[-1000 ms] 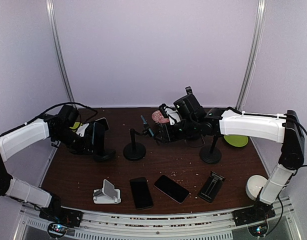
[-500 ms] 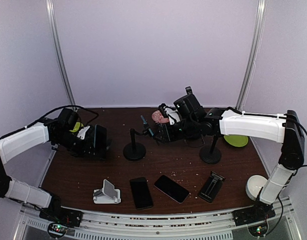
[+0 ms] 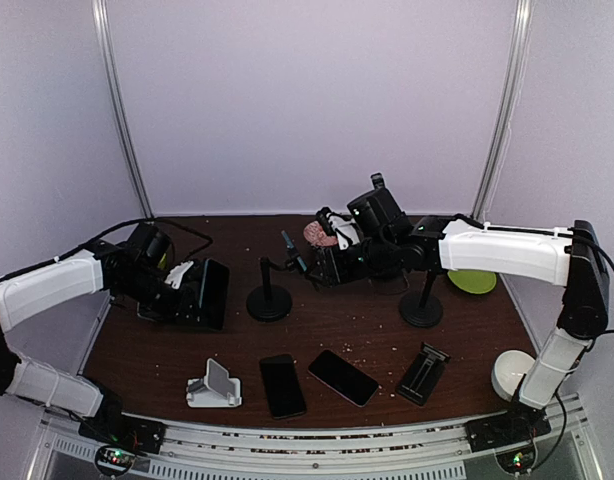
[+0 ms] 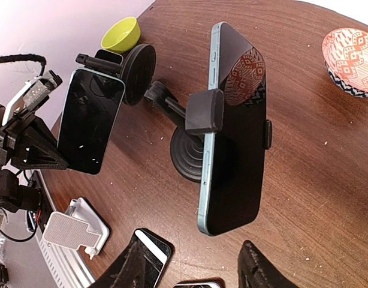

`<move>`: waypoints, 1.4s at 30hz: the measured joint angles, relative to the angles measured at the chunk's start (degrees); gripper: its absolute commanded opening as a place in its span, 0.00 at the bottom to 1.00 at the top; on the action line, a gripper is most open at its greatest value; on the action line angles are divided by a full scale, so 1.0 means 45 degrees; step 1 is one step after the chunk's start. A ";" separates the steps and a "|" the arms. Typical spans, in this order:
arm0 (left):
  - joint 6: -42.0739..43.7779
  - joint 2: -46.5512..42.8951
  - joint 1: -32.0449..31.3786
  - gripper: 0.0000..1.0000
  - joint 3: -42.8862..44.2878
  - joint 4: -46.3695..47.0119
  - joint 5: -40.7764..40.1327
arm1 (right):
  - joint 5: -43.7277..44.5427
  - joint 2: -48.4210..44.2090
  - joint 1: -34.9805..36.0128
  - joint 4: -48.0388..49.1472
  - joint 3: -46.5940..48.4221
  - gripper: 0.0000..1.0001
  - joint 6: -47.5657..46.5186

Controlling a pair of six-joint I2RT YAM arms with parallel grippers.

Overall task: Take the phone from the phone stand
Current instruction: Place the phone at the center of the board.

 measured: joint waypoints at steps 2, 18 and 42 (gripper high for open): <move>-0.0015 0.0083 -0.0073 0.00 0.0000 0.0053 0.0180 | 0.0000 0.0000 0.0000 0.0005 -0.0005 0.54 0.0005; -0.1030 0.0952 -0.0612 0.04 -0.1447 0.1171 0.1409 | -0.0010 -0.0029 0.0000 0.0063 -0.0389 0.54 0.0010; -0.1355 0.2016 -0.1044 0.07 -0.1423 0.0680 0.1525 | -0.0005 -0.0034 0.0000 0.0136 -0.0466 0.54 0.0015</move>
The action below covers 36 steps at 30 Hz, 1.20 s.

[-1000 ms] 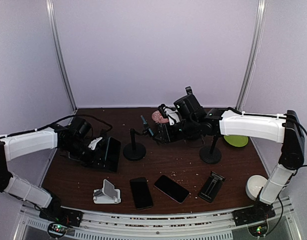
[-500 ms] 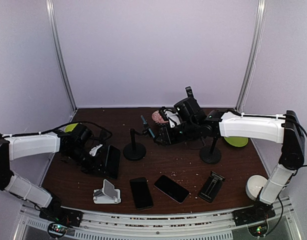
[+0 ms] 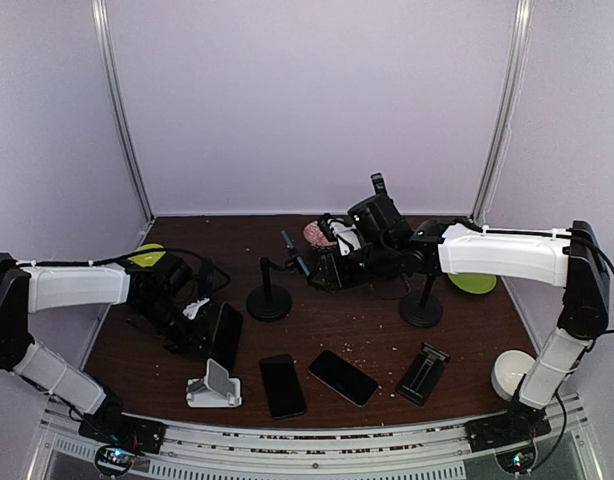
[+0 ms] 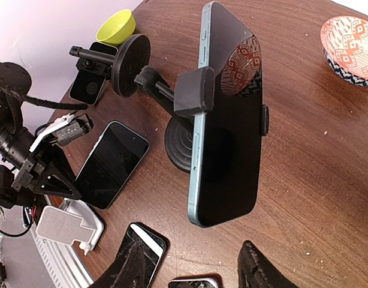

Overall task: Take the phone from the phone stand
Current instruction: Place the phone at the center of the board.

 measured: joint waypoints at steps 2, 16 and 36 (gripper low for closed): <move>-0.0015 0.0257 0.0000 0.07 0.0248 -0.0078 -0.0039 | 0.0000 0.0000 0.0000 0.0000 -0.0005 0.54 -0.0005; -0.0083 0.2443 -0.0073 0.07 0.2574 -0.0379 0.0253 | 0.0034 -0.0578 0.0000 0.0204 -0.0699 0.54 -0.0010; -0.0311 0.4794 -0.0505 0.07 0.4745 0.0423 0.0855 | 0.0078 -0.0641 -0.0136 0.0219 -0.0831 0.54 -0.0029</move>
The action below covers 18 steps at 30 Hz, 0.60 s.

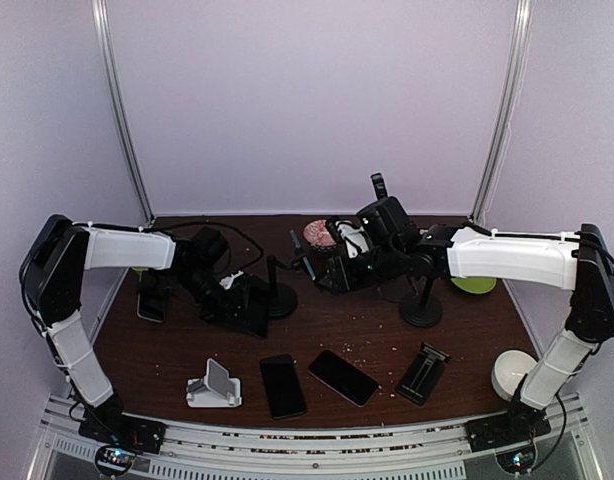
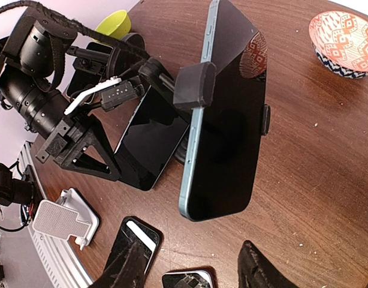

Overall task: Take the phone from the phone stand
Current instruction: Place the phone at the center of the board.

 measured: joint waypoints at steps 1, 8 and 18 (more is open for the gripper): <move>0.0039 -0.0049 -0.0005 0.07 -0.0019 -0.0044 -0.0073 | 0.0005 -0.0005 0.0000 0.0005 0.0000 0.54 0.0000; 0.0092 -0.1676 -0.0073 0.08 -0.1617 -0.0194 -0.0257 | 0.0024 -0.0073 0.0000 0.0024 0.0005 0.54 -0.0024; 0.0053 -0.2783 -0.0117 0.20 -0.2769 -0.0408 -0.0189 | 0.0029 -0.0073 -0.0005 0.0000 0.0078 0.54 -0.0083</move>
